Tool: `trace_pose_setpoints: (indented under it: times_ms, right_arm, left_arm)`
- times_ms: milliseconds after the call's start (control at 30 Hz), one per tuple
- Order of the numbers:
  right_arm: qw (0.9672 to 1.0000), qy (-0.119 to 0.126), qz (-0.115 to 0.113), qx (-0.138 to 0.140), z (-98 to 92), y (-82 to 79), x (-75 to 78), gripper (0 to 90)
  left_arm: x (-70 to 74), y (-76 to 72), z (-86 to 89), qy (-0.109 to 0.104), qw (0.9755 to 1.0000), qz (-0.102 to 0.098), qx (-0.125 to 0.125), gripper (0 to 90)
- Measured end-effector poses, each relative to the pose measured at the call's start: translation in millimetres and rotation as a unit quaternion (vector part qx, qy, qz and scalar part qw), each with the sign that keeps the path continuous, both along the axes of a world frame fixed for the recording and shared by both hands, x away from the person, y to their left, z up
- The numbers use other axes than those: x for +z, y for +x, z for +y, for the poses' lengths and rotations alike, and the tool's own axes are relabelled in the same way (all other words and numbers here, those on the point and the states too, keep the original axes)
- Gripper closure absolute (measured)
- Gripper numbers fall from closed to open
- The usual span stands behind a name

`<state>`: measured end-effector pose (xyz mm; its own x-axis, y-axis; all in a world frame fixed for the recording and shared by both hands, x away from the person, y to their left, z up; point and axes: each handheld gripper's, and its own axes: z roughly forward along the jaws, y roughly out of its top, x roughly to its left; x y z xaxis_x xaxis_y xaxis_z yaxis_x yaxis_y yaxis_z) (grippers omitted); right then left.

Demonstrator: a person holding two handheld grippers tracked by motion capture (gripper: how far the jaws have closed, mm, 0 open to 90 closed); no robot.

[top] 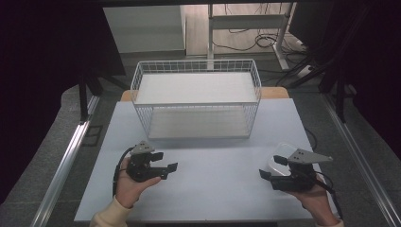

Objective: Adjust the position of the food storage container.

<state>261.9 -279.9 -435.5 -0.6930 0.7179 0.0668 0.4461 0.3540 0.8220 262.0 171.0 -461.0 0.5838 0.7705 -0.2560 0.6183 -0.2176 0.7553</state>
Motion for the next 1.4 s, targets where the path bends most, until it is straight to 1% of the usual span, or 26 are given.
trace_pose_setpoints:
  times_ms: [100,200,233,267,300,333,700,833,933,1067,1133,1167,1200,1267,1300,1400]
  right_arm:
    - [1.0000,0.000,-0.001,-0.001,-0.7,-0.2,1.1,23.5]
    - [1.0000,-0.007,-0.004,-0.003,-1.3,-0.9,3.0,24.1]
    - [0.9999,-0.013,-0.007,-0.003,-1.6,-1.2,3.6,24.5]
    - [0.9997,-0.023,-0.010,-0.005,-2.2,-1.5,4.6,25.9]
    - [0.9997,-0.023,-0.010,-0.005,-2.2,-1.5,4.6,25.9]
    - [0.9995,-0.029,-0.010,-0.006,-3.0,-1.8,5.2,27.1]
    - [0.9997,-0.024,-0.003,-0.007,-6.5,-0.7,7.2,28.7]
    - [0.9996,-0.028,0.001,-0.010,-7.5,0.0,7.2,29.8]
    - [0.9996,-0.026,0.002,-0.012,-11.9,0.3,9.1,32.4]
    - [0.9995,-0.024,0.007,-0.017,-19.0,1.2,10.8,35.4]
    - [0.9992,-0.025,0.015,-0.027,-25.0,2.8,11.5,37.8]
    - [0.9992,-0.025,0.015,-0.027,-25.0,2.8,11.5,37.8]
    - [0.9988,-0.028,0.020,-0.034,-30.0,3.7,12.7,39.4]
    - [0.9987,-0.030,0.021,-0.035,-31.9,4.0,13.0,40.0]
    - [0.9983,-0.035,0.022,-0.041,-35.4,4.4,13.8,40.8]
    - [0.9973,-0.038,0.027,-0.056,-44.3,5.5,15.4,43.6]
  left_arm:
    - [0.5,0.0,0.2,0.000,1.0000,-0.001,0.000,26.5]
    - [1.7,-0.8,0.1,0.001,1.0000,-0.002,-0.002,26.5]
    - [2.1,-1.2,0.0,0.001,1.0000,-0.002,-0.003,26.4]
    - [2.7,-1.5,0.1,0.002,1.0000,-0.004,-0.003,26.4]
    - [3.1,-1.8,0.1,0.002,1.0000,-0.004,-0.002,26.4]
    - [3.5,-2.1,0.1,0.001,1.0000,-0.005,-0.003,26.4]
    - [6.6,-3.0,3.5,-0.002,1.0000,-0.009,0.000,26.4]
    - [10.7,-4.1,7.2,-0.006,0.9999,-0.015,0.005,26.5]
    - [14.6,-4.9,11.8,-0.010,0.9997,-0.021,0.012,26.5]
    - [15.7,-4.6,15.0,-0.011,0.9995,-0.023,0.017,26.5]
    - [14.9,-3.8,16.6,-0.010,0.9996,-0.022,0.018,26.5]
    - [14.9,-3.8,16.6,-0.010,0.9996,-0.022,0.018,26.5]
    - [13.7,-2.9,17.5,-0.009,0.9996,-0.020,0.019,26.5]
    - [13.0,-2.5,17.9,-0.008,0.9996,-0.019,0.020,26.5]
    - [12.8,-2.3,18.2,-0.007,0.9996,-0.019,0.020,26.5]
    - [12.2,-1.7,19.5,-0.006,0.9996,-0.019,0.022,26.6]
